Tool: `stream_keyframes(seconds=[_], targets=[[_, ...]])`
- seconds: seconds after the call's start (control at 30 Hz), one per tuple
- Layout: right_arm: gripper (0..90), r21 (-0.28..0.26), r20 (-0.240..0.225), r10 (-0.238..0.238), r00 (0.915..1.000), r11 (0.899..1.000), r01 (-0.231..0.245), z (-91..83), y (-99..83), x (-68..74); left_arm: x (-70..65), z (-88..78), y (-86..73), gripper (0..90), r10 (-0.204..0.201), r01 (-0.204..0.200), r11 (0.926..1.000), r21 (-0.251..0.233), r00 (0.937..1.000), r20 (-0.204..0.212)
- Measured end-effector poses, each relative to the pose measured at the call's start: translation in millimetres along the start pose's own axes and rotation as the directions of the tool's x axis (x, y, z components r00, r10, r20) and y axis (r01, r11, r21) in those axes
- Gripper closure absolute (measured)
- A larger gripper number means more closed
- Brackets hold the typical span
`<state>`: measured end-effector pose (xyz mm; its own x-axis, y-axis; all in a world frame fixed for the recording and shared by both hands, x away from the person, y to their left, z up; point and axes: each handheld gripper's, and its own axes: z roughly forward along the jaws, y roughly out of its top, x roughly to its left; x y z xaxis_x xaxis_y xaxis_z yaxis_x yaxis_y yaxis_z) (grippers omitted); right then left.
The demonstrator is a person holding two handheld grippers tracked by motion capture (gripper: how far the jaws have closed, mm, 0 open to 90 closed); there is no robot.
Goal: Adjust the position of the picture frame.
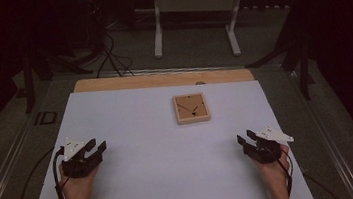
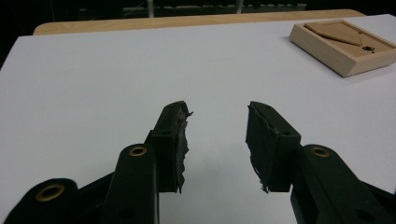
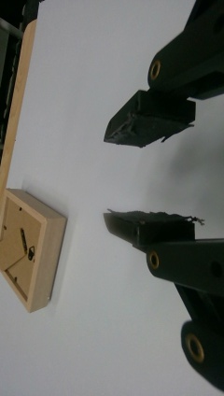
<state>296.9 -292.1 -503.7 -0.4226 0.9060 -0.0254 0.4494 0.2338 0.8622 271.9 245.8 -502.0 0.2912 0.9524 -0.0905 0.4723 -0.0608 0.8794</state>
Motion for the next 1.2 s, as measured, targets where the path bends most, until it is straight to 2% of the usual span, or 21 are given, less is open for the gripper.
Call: stream_keyframes(seconds=[0.13,0.2,0.23,0.27,0.47,0.9,1.2], targets=[[55.3,-0.005,0.001,0.005,1.0,1.0,-0.005,-1.4,0.2,-0.6,-1.2,4.8,0.2,56.1,0.036,-0.036,0.9989,0.029,0.9993,-0.005],[54.9,-0.005,0.002,0.007,1.0,1.0,-0.007,-1.7,0.3,-1.1,-3.6,5.6,-0.2,56.0,0.087,-0.086,0.9949,0.052,0.9962,-0.005],[54.5,-0.006,0.005,0.008,1.0,1.0,-0.008,-1.9,0.3,-1.6,-5.9,5.6,-0.8,56.0,0.125,-0.124,0.9899,0.067,0.9921,-0.006],[54.1,-0.006,0.004,0.01,0.9999,1.0,-0.01,-2.2,0.3,-2.0,-6.8,5.3,-1.1,55.7,0.14,-0.139,0.9874,0.074,0.9901,-0.004],[52.5,-0.005,0.001,-0.001,1.0,1.0,0.001,-1.7,0.4,-1.1,-7.0,8.6,-1.8,55.7,0.15,-0.148,0.9843,0.096,0.9886,-0.012],[52.1,-0.004,-0.012,-0.012,0.9999,1.0,0.012,-0.8,1.2,0.9,-7.0,8.6,-0.7,54.8,0.146,-0.145,0.9862,0.08,0.9892,-0.012],[52.0,-0.002,-0.026,-0.027,0.9993,1.0,0.027,1.7,2.9,4.2,-8.9,10.2,-0.5,55.1,0.166,-0.164,0.9828,0.085,0.986,-0.016]])
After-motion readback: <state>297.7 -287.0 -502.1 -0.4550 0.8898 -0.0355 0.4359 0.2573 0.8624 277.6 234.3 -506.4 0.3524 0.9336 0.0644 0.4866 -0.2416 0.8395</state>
